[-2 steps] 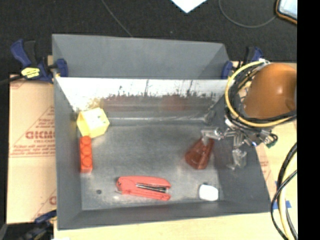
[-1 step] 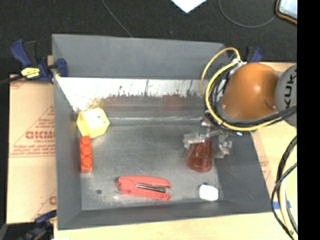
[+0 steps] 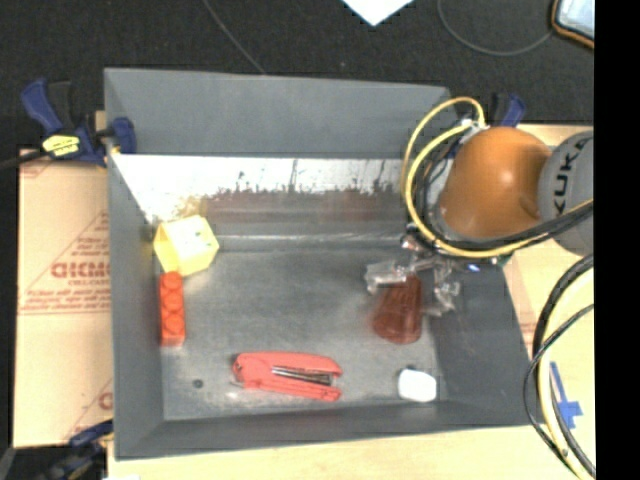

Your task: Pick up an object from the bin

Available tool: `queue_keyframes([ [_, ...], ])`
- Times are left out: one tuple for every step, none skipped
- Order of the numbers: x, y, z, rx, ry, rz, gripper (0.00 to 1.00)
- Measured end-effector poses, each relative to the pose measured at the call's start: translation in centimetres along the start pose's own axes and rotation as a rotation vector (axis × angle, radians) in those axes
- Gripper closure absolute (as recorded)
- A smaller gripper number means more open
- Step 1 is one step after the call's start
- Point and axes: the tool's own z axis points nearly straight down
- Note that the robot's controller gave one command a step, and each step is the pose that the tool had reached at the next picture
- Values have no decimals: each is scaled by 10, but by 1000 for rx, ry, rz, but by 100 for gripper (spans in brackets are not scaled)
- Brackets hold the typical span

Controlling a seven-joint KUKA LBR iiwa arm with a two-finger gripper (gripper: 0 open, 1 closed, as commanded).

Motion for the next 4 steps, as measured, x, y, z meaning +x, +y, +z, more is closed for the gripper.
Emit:
queue_keyframes([
  [-33, 13, 2, 14, -3, -468, 100],
  [-33, 13, 2, 14, -3, -467, 100],
  [-33, 14, -15, 11, -4, -463, 100],
  [-34, 13, -40, 13, -5, -460, 100],
])
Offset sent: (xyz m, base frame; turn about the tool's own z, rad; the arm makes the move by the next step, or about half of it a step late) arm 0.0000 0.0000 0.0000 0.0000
